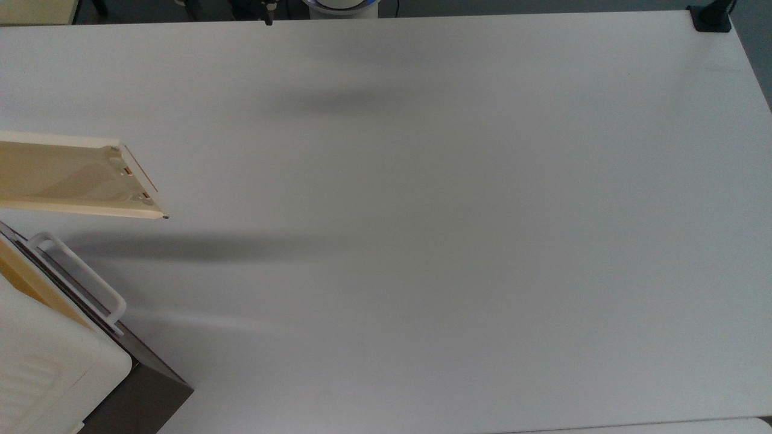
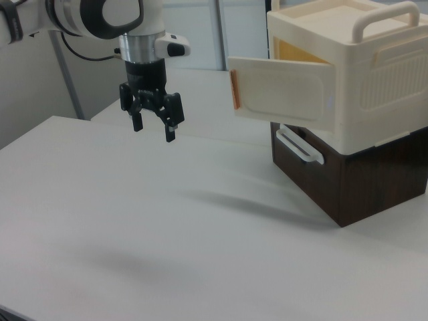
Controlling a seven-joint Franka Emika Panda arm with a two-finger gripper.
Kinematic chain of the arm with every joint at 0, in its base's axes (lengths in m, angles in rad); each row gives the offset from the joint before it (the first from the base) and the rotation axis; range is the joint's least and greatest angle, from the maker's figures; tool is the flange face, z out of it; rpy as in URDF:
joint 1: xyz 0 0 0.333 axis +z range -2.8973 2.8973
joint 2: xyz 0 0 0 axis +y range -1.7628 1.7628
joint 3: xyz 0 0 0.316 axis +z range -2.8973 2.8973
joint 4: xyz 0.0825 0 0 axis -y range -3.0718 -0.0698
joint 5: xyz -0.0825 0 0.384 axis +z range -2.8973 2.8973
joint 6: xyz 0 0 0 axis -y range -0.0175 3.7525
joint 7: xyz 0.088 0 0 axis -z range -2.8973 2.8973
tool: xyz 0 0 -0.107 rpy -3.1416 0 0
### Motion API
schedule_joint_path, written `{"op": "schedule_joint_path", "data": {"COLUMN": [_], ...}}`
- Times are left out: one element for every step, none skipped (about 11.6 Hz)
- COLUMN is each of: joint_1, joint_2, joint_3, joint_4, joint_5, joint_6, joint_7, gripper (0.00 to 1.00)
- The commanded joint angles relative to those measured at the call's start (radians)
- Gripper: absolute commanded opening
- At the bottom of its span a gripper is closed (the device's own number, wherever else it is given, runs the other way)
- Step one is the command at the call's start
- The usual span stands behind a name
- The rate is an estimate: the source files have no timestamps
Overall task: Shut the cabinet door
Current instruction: 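Move the gripper toward the open cream cabinet door's outer edge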
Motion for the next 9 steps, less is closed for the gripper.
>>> {"op": "schedule_joint_path", "data": {"joint_1": [-0.033, -0.035, -0.035, -0.035, -0.035, -0.033, -0.033, -0.033, -0.033], "joint_2": [-0.032, -0.032, -0.032, -0.032, -0.032, -0.031, -0.029, -0.029, -0.028], "joint_3": [0.0, -0.001, -0.001, -0.001, 0.0, 0.0, 0.0, 0.0, 0.0], "joint_4": [-0.012, -0.011, -0.01, -0.01, -0.01, -0.01, -0.008, -0.008, -0.008], "joint_5": [-0.003, -0.003, -0.003, -0.003, -0.003, -0.003, -0.003, -0.003, -0.001], "joint_6": [0.009, 0.008, 0.01, 0.01, 0.008, 0.01, 0.015, 0.018, 0.018], "joint_7": [-0.015, -0.012, -0.01, -0.01, -0.009, -0.009, -0.009, -0.01, -0.015], "gripper": [1.0, 1.0, 1.0, 1.0, 1.0, 1.0, 1.0, 0.98, 0.9]}}
